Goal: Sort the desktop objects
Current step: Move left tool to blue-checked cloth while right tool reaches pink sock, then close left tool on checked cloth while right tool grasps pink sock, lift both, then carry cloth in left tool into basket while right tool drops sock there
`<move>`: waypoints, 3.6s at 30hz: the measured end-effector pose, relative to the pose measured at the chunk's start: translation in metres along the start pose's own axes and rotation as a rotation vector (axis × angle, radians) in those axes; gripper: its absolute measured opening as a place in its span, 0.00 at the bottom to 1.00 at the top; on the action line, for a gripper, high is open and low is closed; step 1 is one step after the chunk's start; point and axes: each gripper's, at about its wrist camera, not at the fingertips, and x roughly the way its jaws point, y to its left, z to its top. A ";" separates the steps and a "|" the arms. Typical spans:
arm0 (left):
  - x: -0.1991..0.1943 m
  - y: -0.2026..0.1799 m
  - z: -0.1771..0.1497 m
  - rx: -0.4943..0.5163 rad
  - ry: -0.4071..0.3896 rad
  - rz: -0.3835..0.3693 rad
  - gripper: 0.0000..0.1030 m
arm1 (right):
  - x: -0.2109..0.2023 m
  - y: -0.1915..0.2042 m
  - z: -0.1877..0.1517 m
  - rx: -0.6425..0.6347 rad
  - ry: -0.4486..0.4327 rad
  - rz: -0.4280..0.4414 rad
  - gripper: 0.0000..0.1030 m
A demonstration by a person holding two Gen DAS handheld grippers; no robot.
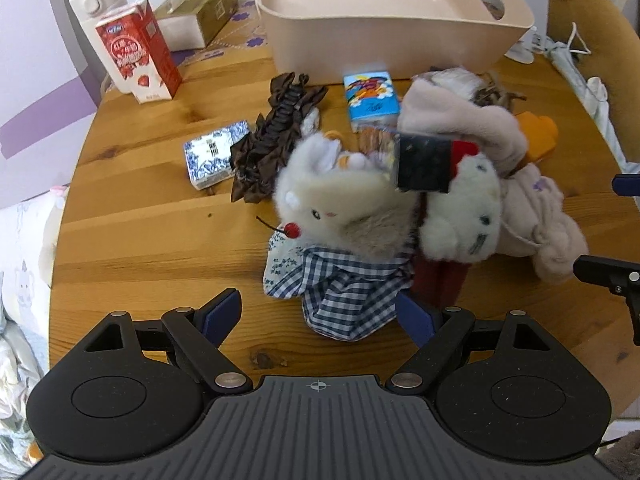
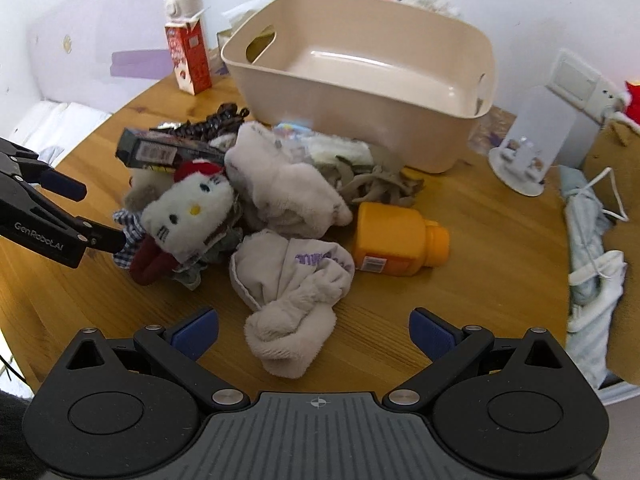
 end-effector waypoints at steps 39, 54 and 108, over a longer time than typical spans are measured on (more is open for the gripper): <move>0.026 0.011 -0.007 0.068 -0.001 -0.059 0.10 | 0.032 -0.003 -0.013 0.009 0.078 0.095 0.27; -0.052 0.035 0.006 0.059 -0.168 -0.085 0.08 | -0.025 -0.003 0.008 0.035 -0.074 0.004 0.26; 0.064 -0.013 0.221 0.111 -0.175 -0.032 0.08 | 0.079 -0.116 0.166 -0.017 -0.159 -0.040 0.28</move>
